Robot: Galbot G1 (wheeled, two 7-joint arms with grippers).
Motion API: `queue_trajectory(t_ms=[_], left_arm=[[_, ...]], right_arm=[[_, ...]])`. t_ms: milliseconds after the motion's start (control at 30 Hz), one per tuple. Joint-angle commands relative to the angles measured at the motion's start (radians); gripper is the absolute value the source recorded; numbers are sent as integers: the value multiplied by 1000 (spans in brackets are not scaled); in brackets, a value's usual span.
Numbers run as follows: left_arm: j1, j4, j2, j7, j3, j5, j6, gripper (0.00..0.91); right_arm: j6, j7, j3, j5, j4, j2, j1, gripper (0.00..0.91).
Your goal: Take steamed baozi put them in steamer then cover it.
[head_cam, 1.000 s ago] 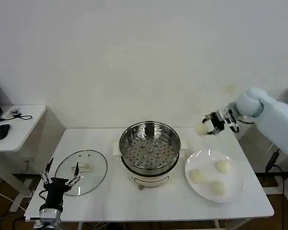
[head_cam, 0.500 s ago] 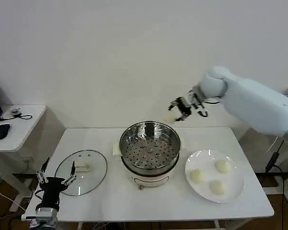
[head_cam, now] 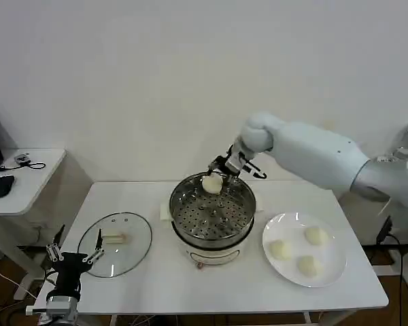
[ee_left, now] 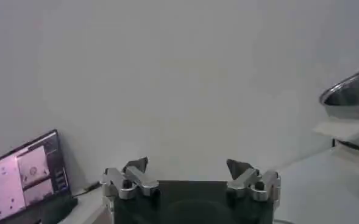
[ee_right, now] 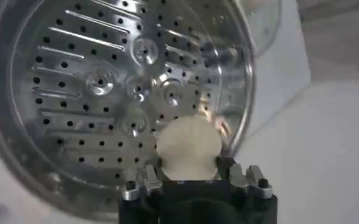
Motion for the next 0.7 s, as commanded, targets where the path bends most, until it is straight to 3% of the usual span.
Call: queue_trajectory(t_ms=[33, 333, 367, 400, 433, 700], left_arm=[[0, -2, 0, 0, -1, 0, 1, 907], [3, -9, -3, 0, -1, -2, 1, 907], [3, -10, -2, 0, -1, -2, 1, 907], [3, -11, -2, 0, -1, -3, 1, 907], [3, -12, -1, 0, -1, -3, 1, 907], [-1, -22, -1, 0, 4, -3, 4, 907]], right_arm=[[125, 38, -15, -99, -85, 62, -37, 625], [181, 77, 53, -269, -159, 108, -95, 635], [194, 86, 69, -295, -173, 114, -101, 655], [200, 90, 75, -306, -183, 118, -104, 826], [201, 93, 77, -307, -190, 122, -105, 907], [213, 111, 85, -304, -178, 125, -99, 907]])
